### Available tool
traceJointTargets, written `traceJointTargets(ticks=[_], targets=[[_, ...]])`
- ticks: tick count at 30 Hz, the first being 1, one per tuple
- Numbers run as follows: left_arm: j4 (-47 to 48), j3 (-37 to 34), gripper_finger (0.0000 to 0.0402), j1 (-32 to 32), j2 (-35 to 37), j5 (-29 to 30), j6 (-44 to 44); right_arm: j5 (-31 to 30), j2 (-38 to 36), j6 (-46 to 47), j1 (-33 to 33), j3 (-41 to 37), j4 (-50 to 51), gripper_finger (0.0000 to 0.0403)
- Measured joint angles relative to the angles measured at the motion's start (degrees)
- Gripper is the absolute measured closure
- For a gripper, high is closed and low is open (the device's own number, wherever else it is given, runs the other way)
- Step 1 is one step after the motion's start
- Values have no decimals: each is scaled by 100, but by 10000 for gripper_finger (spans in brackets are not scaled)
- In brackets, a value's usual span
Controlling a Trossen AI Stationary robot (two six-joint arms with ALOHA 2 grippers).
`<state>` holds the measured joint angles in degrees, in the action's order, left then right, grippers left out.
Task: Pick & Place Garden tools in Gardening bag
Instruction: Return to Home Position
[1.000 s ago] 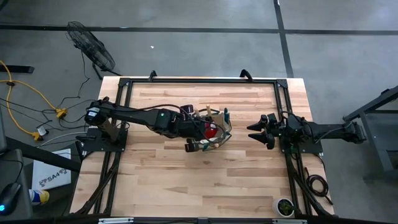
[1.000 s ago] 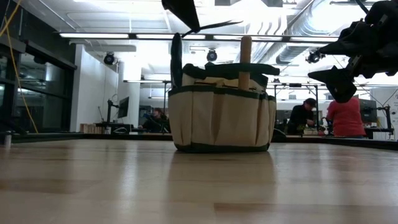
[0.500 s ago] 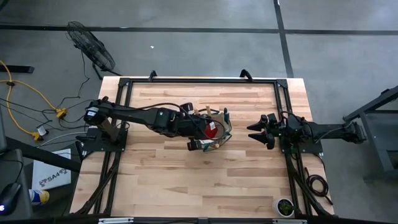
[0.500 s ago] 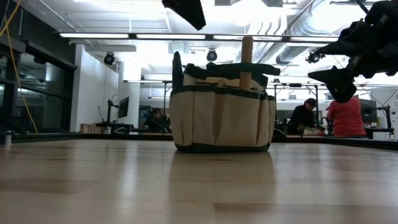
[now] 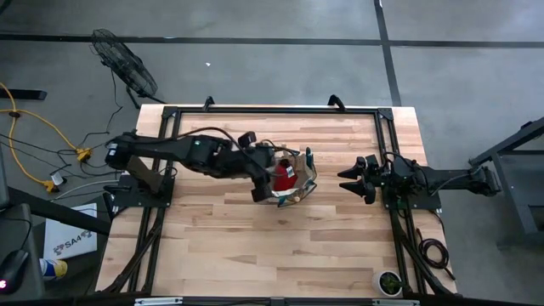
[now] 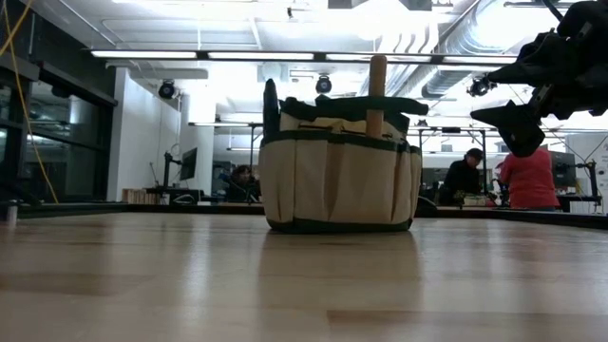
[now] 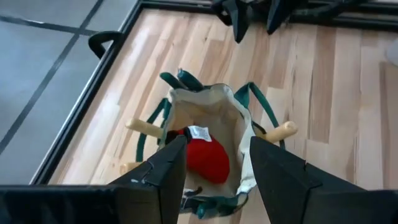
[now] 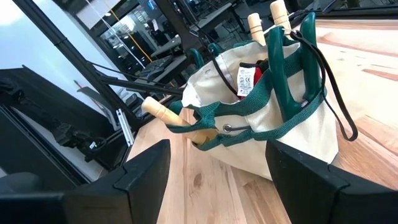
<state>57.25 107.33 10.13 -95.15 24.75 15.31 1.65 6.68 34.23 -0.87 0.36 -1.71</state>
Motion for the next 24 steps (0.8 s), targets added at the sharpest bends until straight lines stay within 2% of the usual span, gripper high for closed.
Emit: traceJointTargets(ticks=[4,7,13,17,24], targets=[[-142,-353,231,92,505,-1,69,1,34,1,0,0,-8,146],[-450,-920,231,267,1001,62,194,0,52,-1,1,0,-5,147],[-1921,-2631,231,787,2248,318,341,1,59,-1,0,-1,-11,146],[-2812,-3811,231,1130,3161,278,450,0,76,-1,1,0,-10,146],[-3951,-5752,231,1561,4965,283,502,0,76,-1,1,0,-8,147]])
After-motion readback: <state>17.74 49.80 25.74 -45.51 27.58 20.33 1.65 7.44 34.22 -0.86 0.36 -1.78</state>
